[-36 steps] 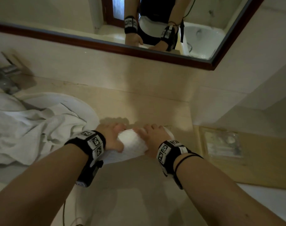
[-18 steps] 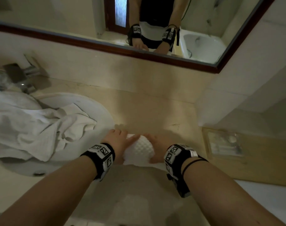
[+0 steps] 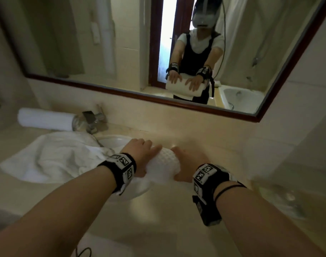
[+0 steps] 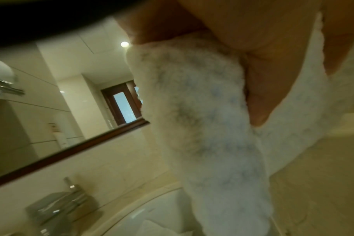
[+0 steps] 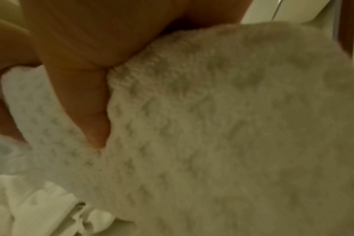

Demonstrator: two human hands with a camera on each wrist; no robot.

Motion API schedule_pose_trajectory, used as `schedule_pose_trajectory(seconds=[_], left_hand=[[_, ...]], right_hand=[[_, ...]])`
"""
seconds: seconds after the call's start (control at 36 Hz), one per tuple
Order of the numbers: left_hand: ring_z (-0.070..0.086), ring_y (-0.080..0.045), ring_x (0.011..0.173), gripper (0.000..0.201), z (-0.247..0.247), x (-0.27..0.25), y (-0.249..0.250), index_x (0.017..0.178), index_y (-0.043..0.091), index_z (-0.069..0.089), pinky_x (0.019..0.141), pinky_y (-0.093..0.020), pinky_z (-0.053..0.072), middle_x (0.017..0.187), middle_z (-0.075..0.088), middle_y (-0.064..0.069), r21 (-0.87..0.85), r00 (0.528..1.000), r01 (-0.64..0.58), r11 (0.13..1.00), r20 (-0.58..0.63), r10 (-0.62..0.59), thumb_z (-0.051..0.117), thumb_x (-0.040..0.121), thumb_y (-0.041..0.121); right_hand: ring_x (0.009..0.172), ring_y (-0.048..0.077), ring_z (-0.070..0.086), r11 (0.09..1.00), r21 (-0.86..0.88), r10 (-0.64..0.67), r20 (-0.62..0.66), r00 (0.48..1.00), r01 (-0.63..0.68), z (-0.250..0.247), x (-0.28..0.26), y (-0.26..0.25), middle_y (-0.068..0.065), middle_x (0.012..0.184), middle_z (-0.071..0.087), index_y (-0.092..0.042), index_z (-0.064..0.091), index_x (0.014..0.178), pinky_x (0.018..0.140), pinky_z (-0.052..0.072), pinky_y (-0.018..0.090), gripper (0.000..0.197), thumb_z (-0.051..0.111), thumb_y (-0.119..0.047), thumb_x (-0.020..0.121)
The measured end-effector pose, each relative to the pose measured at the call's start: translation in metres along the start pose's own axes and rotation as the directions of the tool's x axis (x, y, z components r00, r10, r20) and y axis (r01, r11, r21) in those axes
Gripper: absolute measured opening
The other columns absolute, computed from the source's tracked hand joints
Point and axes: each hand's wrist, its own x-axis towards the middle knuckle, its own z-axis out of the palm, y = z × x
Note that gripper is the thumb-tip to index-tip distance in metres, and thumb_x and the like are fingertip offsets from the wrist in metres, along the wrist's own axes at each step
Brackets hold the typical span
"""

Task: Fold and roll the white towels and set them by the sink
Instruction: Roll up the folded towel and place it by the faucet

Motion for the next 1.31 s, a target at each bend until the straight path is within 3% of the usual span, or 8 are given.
schedule_pose_trajectory(seconds=[0.22, 0.42, 0.58, 0.81, 0.89, 1.03, 1.31], left_hand=[[0.044, -0.03, 0.114, 0.093, -0.01, -0.097, -0.032, 0.146, 0.024, 0.01, 0.097, -0.04, 0.039, 0.13, 0.041, -0.009, 0.035, 0.988, 0.148, 0.988, 0.026, -0.149, 0.064, 0.074, 0.045], [0.045, -0.029, 0.116, 0.095, 0.004, -0.183, -0.073, 0.146, 0.025, 0.011, 0.099, -0.038, 0.038, 0.134, 0.039, -0.008, 0.024, 0.954, 0.294, 0.956, 0.053, -0.295, 0.067, 0.072, 0.047], [0.044, -0.029, 0.115, 0.093, 0.027, -0.245, -0.138, 0.146, 0.026, 0.011, 0.098, -0.038, 0.038, 0.134, 0.039, -0.008, 0.056, 0.929, 0.363, 0.93, 0.061, -0.366, 0.065, 0.074, 0.048], [0.041, -0.03, 0.12, 0.091, 0.075, -0.313, -0.247, 0.147, 0.025, 0.007, 0.101, -0.04, 0.032, 0.14, 0.033, -0.01, 0.112, 0.889, 0.446, 0.888, 0.061, -0.454, 0.062, 0.078, 0.048], [0.037, -0.031, 0.124, 0.09, 0.088, -0.327, -0.279, 0.148, 0.025, 0.005, 0.103, -0.04, 0.03, 0.143, 0.029, -0.011, 0.125, 0.875, 0.471, 0.873, 0.059, -0.48, 0.061, 0.08, 0.044], [0.033, -0.032, 0.128, 0.087, 0.114, -0.328, -0.321, 0.149, 0.024, 0.002, 0.108, -0.041, 0.024, 0.146, 0.025, -0.013, 0.122, 0.857, 0.502, 0.856, 0.061, -0.511, 0.056, 0.082, 0.04], [0.03, -0.032, 0.13, 0.083, 0.156, -0.273, -0.393, 0.15, 0.024, 0.001, 0.11, -0.042, 0.021, 0.147, 0.024, -0.013, 0.095, 0.832, 0.546, 0.832, 0.053, -0.552, 0.052, 0.085, 0.033]], right_hand=[[0.098, 0.028, 0.062, 0.992, -0.047, -0.118, -0.025, 0.993, 0.117, -0.016, -0.018, -0.077, -0.001, 0.109, 0.057, -0.033, 0.023, 0.126, 0.082, 0.05, 0.037, 0.073, 0.06, -0.058, 0.068], [0.114, 0.026, 0.055, 0.974, -0.024, -0.226, -0.039, 0.973, 0.225, -0.019, -0.018, -0.169, 0.0, 0.127, 0.051, -0.03, 0.028, 0.133, 0.094, 0.045, 0.04, 0.071, 0.056, -0.057, 0.074], [0.12, 0.028, 0.049, 0.946, -0.052, -0.32, -0.001, 0.947, 0.319, -0.022, 0.006, -0.262, 0.005, 0.135, 0.046, -0.026, 0.021, 0.141, 0.099, 0.04, 0.04, 0.077, 0.058, -0.049, 0.079], [0.115, 0.026, 0.053, 0.917, -0.1, -0.398, -0.185, 0.899, 0.386, -0.018, 0.048, -0.392, 0.003, 0.134, 0.047, -0.025, 0.018, 0.146, 0.097, 0.039, 0.037, 0.074, 0.052, -0.048, 0.083], [0.109, 0.028, 0.055, 0.91, -0.112, -0.414, -0.214, 0.885, 0.399, -0.021, 0.063, -0.427, 0.005, 0.129, 0.051, -0.025, 0.022, 0.145, 0.092, 0.038, 0.036, 0.072, 0.053, -0.044, 0.082], [0.109, 0.029, 0.054, 0.906, -0.099, -0.422, -0.136, 0.896, 0.411, -0.026, 0.1, -0.459, 0.006, 0.125, 0.05, -0.027, 0.019, 0.142, 0.093, 0.04, 0.04, 0.08, 0.063, -0.043, 0.078], [0.109, 0.029, 0.052, 0.883, -0.118, -0.466, -0.119, 0.877, 0.454, -0.015, 0.204, -0.478, 0.006, 0.124, 0.049, -0.024, 0.015, 0.142, 0.093, 0.039, 0.041, 0.076, 0.059, -0.039, 0.081]])
